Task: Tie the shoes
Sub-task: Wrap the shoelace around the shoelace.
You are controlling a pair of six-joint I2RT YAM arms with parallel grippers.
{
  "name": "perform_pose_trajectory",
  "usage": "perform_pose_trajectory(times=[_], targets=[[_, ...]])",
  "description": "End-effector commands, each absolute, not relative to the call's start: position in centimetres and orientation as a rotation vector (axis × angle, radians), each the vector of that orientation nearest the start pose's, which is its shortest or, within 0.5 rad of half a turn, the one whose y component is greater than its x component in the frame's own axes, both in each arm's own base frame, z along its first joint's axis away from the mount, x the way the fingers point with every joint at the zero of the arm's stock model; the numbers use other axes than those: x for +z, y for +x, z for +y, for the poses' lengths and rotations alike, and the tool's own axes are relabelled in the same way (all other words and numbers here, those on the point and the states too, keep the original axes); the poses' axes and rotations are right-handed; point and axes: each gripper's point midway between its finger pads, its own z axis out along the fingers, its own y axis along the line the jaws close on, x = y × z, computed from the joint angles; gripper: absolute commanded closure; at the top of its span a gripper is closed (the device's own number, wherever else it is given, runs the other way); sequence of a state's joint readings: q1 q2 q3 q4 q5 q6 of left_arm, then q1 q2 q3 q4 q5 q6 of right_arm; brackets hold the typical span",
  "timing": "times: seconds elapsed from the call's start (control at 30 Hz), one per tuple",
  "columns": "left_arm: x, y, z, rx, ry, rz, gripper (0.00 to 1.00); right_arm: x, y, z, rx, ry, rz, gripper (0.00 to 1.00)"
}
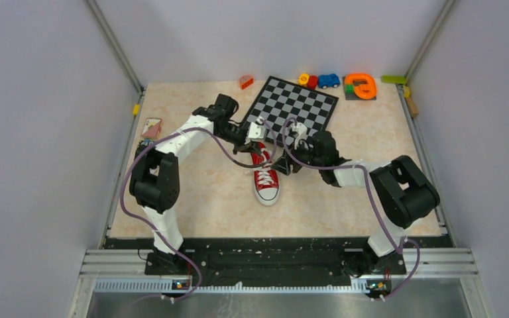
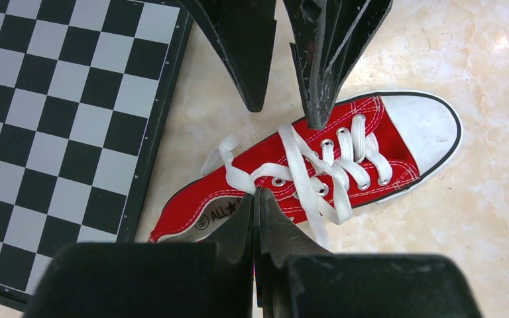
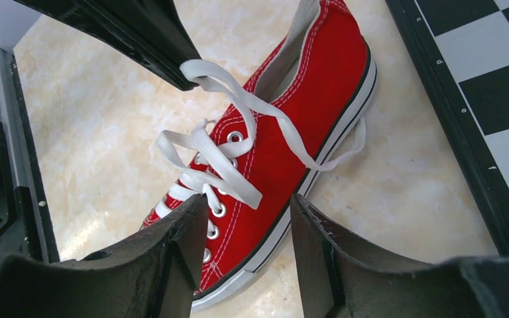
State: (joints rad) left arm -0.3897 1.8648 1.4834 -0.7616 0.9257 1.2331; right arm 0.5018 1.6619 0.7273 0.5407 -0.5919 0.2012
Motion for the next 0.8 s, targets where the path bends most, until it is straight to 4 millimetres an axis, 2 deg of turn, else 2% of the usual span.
perform_pose_trajectory(times=[0.0, 0.13, 0.3, 0.4, 0.57, 0.67, 0.77], targets=[[15.8, 34.3, -27.0, -0.798, 1.799, 1.308, 1.00, 11.1, 32.9, 30.7, 1.038, -0.742, 1.810, 0.48], [15.8, 34.2, -27.0, -0.797, 1.800, 1.303, 1.00, 10.6, 33.2, 31.1, 1.045, -0.749, 1.820, 0.48], [15.7, 34.3, -27.0, -0.796, 1.801, 1.306, 1.00, 10.3, 33.1, 31.6, 1.064, -0.763, 1.820, 0.55], [15.7, 34.2, -27.0, -0.797, 1.801, 1.306, 1.00, 10.4, 32.9, 31.8, 1.082, -0.773, 1.812, 0.65], [15.9, 34.1, -27.0, -0.795, 1.801, 1.304, 1.00, 11.4, 32.3, 32.0, 1.117, -0.793, 1.783, 0.91], [15.9, 33.9, -27.2, -0.789, 1.799, 1.302, 1.00, 12.7, 32.3, 32.1, 1.126, -0.783, 1.756, 1.00], [15.8, 33.9, -27.3, -0.773, 1.790, 1.307, 1.00, 14.1, 32.5, 32.4, 1.145, -0.771, 1.736, 1.00]])
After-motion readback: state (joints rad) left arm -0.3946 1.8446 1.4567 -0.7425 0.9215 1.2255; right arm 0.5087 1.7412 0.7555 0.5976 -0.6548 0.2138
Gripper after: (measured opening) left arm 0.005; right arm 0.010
